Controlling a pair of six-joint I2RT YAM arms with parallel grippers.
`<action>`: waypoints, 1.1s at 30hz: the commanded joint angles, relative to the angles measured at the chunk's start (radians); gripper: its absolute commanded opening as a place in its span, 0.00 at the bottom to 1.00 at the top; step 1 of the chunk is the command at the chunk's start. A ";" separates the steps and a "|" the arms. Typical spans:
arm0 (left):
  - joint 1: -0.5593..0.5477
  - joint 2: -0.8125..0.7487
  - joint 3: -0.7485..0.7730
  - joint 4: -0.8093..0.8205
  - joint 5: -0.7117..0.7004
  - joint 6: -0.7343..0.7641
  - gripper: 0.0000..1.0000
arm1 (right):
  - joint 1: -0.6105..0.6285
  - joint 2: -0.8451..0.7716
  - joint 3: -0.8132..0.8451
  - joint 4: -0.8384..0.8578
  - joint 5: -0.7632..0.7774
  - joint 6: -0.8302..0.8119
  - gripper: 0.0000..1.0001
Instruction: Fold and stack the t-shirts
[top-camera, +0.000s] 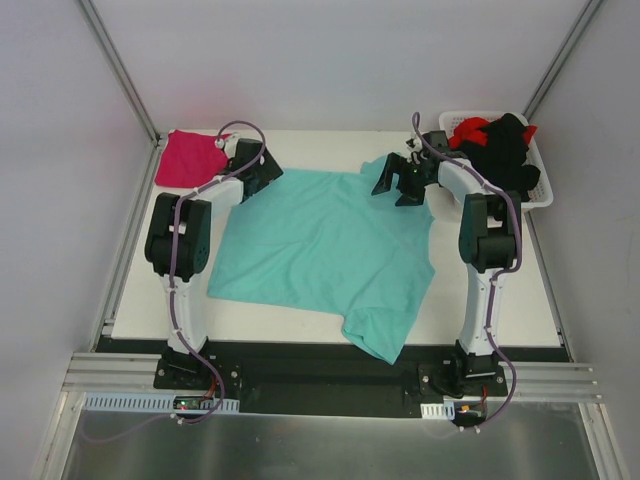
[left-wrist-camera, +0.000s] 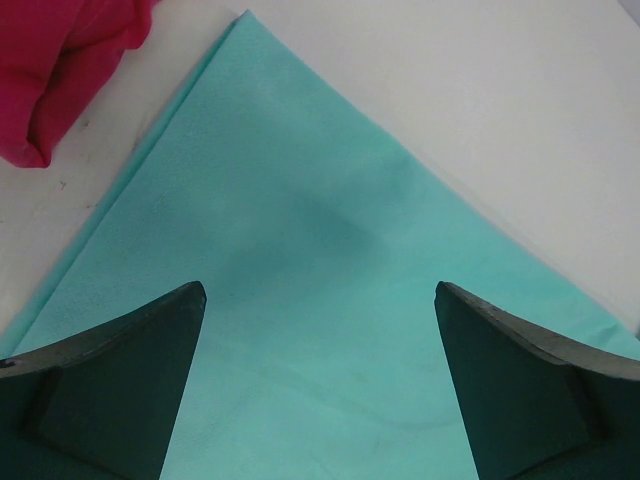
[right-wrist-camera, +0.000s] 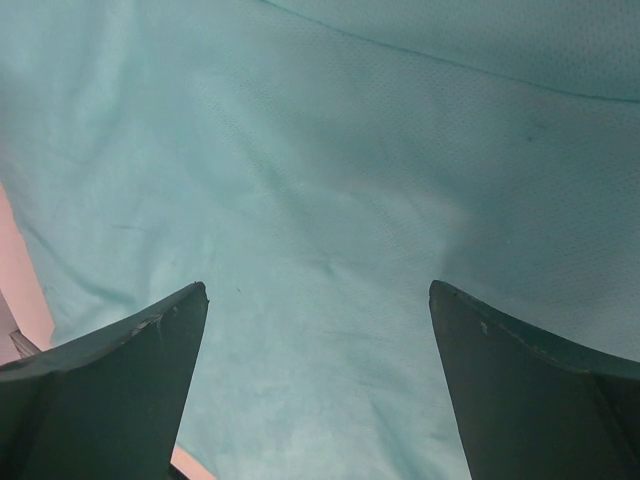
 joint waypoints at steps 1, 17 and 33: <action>0.017 0.015 0.012 0.004 0.004 -0.045 0.99 | -0.004 -0.018 0.025 -0.006 -0.033 0.031 0.96; 0.047 0.084 0.048 0.007 0.013 -0.090 0.99 | -0.007 0.064 0.087 -0.056 -0.082 0.056 0.96; 0.067 0.099 0.040 0.016 0.045 -0.124 0.99 | -0.053 0.247 0.372 -0.147 -0.109 0.083 0.96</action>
